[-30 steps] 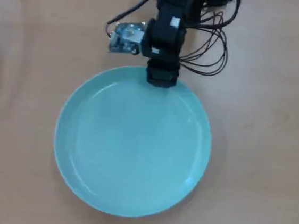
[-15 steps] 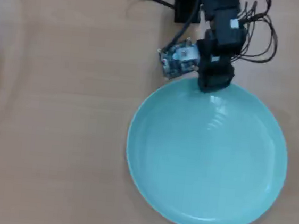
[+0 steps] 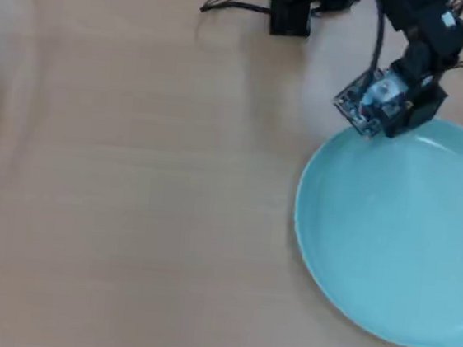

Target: Move the green bowl from right to left

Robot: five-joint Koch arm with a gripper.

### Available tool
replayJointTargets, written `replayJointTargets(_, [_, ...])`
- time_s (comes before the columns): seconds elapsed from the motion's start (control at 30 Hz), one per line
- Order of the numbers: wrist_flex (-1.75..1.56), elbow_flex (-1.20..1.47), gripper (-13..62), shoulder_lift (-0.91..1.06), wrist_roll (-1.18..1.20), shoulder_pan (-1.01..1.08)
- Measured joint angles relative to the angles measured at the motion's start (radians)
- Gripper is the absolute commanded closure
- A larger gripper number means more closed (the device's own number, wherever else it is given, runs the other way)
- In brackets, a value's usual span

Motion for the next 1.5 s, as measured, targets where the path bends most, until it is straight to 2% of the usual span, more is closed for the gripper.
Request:
replayJointTargets(0.53, [0.003,-0.123,56.4,-0.081,0.167,-0.236])
replayJointTargets(0.7, [0.009,-0.190,56.5,-0.130,0.169,-0.262])
replayJointTargets(1.5, [0.008,-0.192,55.5,-0.132,0.192,-0.284])
